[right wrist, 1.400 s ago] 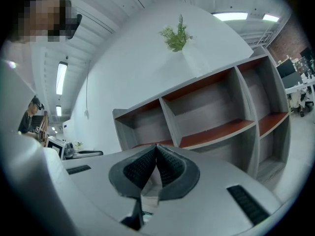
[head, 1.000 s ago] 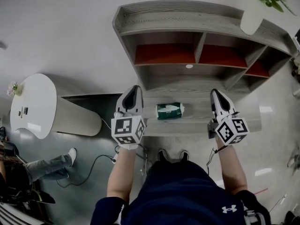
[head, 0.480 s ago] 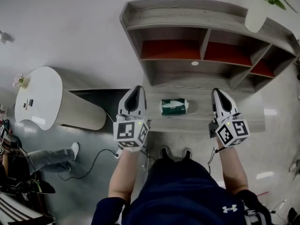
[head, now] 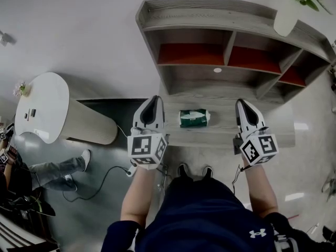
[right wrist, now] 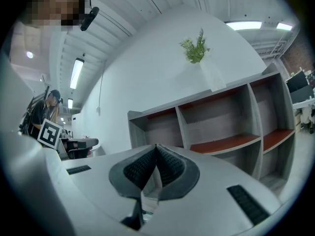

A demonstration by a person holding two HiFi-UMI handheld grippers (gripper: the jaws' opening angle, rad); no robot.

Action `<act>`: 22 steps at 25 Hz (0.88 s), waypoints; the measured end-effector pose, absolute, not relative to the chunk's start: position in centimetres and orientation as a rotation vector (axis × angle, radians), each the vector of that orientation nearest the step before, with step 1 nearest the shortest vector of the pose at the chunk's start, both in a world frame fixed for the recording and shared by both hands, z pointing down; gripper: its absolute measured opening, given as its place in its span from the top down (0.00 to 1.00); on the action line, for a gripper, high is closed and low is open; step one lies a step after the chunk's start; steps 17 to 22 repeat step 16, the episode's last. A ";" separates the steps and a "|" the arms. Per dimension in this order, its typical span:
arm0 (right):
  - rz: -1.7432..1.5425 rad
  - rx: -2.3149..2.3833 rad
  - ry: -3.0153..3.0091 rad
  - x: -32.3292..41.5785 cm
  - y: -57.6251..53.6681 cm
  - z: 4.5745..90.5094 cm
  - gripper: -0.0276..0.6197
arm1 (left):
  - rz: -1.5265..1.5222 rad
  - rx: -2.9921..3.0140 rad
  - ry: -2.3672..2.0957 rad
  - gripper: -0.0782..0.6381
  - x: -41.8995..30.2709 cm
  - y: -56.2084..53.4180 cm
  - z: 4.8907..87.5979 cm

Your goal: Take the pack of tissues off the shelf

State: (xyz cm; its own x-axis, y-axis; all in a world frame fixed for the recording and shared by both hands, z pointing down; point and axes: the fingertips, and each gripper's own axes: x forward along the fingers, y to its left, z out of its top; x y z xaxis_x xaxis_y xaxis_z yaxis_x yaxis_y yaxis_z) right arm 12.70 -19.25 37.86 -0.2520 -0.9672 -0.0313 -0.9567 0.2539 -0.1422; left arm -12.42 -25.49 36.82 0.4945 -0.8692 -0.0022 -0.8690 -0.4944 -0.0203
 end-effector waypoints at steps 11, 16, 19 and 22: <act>-0.131 -1.841 2.409 12.2 -19.3 37.6 0.94 | -0.017 -2.713 1.554 0.85 -12.5 -25.7 37.1; -0.135 -1.839 2.411 12.1 -19.7 37.5 0.94 | -0.034 -2.717 1.553 0.85 -12.5 -26.1 37.3; -0.135 -1.839 2.411 12.1 -19.7 37.5 0.94 | -0.034 -2.717 1.553 0.85 -12.5 -26.1 37.3; -0.135 -1.839 2.411 12.1 -19.7 37.5 0.94 | -0.034 -2.717 1.553 0.85 -12.5 -26.1 37.3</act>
